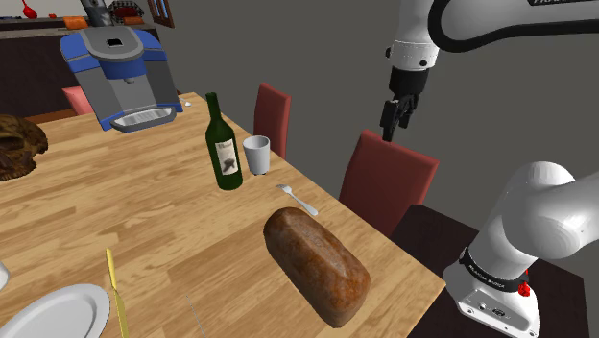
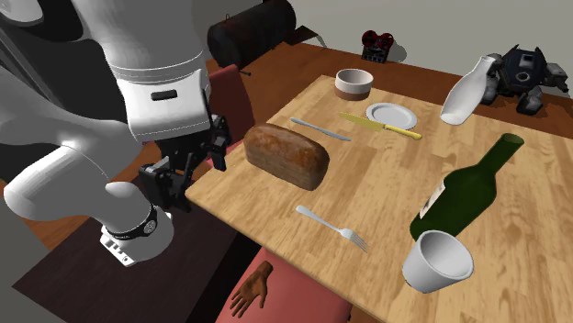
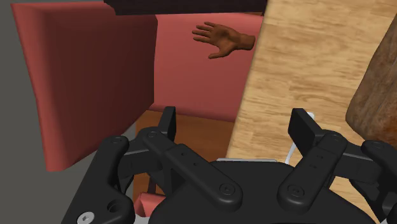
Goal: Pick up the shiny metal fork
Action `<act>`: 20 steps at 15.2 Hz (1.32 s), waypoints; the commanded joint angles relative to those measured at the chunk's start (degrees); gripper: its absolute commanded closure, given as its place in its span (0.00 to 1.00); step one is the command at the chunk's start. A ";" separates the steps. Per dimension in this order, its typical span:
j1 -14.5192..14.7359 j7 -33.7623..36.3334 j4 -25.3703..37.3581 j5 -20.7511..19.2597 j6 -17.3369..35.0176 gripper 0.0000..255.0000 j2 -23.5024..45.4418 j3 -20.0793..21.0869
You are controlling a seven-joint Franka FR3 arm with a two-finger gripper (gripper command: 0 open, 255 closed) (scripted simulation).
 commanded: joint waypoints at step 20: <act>2.68 15.74 13.17 3.80 21.96 0.00 40.08 9.58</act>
